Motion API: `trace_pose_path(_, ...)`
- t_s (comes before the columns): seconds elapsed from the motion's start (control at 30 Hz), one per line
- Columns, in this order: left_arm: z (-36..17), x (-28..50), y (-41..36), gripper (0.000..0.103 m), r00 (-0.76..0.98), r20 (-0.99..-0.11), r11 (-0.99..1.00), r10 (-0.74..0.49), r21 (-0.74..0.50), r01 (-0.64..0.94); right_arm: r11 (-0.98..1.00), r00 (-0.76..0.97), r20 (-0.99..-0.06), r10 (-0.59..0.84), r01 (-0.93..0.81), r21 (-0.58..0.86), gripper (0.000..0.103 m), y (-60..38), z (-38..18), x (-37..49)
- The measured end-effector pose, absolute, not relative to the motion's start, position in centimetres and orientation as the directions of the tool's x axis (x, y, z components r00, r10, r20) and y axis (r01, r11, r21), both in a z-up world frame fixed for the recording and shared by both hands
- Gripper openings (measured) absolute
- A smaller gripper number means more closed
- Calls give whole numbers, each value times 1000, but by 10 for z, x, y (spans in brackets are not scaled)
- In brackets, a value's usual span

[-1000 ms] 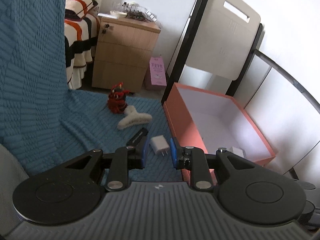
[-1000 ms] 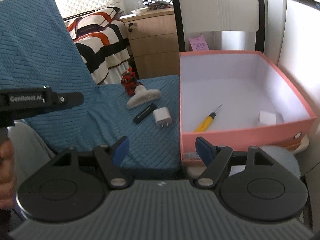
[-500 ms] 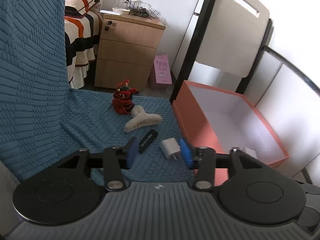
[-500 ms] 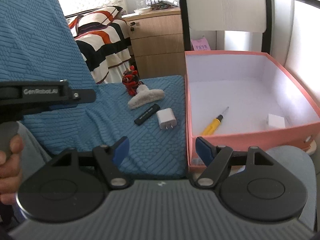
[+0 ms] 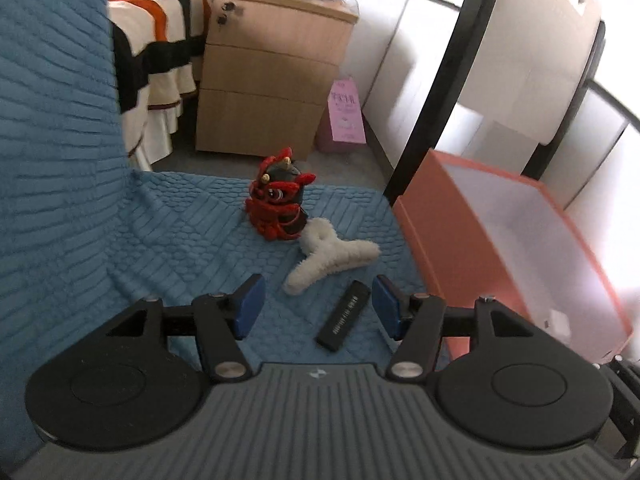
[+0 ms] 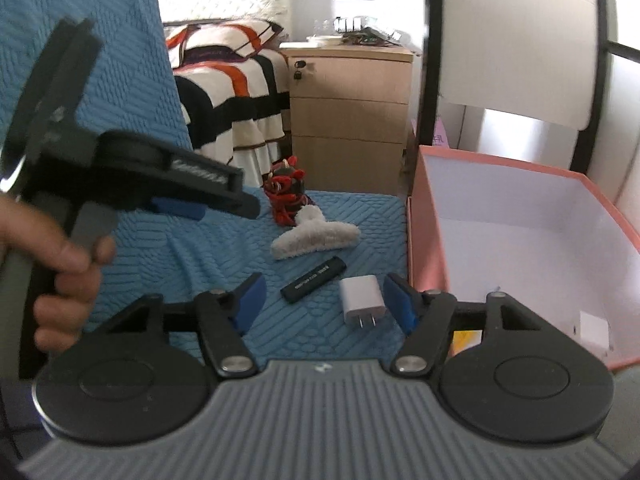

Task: Organize rigid objects
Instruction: 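Grasp the second white charger with the right tool while the left grasps the white plush toy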

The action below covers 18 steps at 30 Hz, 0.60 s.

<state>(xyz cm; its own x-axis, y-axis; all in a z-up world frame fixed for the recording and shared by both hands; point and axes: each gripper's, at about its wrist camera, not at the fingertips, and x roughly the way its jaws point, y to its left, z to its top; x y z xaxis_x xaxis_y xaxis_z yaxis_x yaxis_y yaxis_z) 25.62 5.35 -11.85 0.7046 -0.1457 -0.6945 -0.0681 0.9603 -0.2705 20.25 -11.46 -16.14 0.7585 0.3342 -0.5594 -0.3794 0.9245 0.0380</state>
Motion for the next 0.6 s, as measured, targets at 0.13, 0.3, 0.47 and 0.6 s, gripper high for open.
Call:
trace_pose_path(0.13, -144, 286, 58, 64, 674, -719, 958, -168, -279, -59, 923, 749, -589, 304, -386, -14, 61, -98, -179, 219)
trace_pose_path(0.3, -173, 315, 60, 63, 619, -756, 952, -211, -302, -44, 900, 744, -623, 243, -413, -142, 55, -75, -204, 238)
trace_pose_path(0.47, -187, 336, 54, 56, 598, -776, 963, -199, -269, -28, 888, 724, -670, 161, -403, -222, 51, -60, -224, 259)
trace_pose_path(0.6, -198, 349, 52, 50, 576, -791, 963, -207, -269, -24, 887, 712, -691, 124, -391, -244, 51, -56, -237, 277)
